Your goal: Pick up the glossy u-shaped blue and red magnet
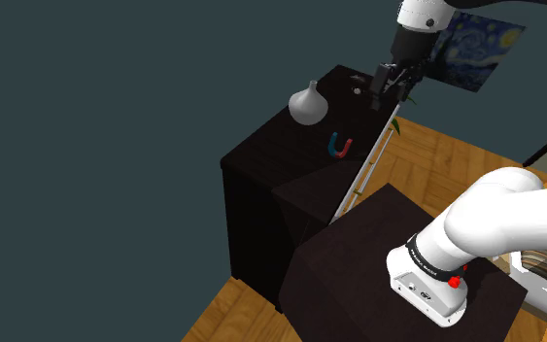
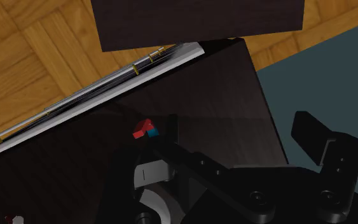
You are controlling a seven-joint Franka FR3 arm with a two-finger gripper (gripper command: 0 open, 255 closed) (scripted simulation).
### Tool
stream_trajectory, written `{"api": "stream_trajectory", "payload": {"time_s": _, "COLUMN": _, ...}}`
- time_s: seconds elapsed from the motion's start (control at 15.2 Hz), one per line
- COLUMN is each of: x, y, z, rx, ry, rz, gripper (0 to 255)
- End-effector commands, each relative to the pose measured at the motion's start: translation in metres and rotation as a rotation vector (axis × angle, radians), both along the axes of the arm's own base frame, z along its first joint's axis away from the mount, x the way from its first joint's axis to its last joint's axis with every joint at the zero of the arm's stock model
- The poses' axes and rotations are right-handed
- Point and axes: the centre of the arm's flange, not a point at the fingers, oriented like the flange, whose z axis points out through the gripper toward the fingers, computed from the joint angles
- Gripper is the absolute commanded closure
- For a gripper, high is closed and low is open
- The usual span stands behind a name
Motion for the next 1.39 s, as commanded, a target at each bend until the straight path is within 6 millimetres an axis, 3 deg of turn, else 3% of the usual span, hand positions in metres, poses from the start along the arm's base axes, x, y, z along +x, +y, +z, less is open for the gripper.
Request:
{"api": "stream_trajectory", "payload": {"time_s": 0.0, "x": 0.000, "y": 0.000, "z": 0.000, "rx": 0.000, "ry": 0.000, "rz": 0.000, "gripper": 0}}
{"api": "stream_trajectory", "payload": {"time_s": 1.32, "x": 0.134, "y": -0.102, "z": -0.198, "rx": 0.002, "ry": -0.053, "rz": -0.073, "gripper": 0}}
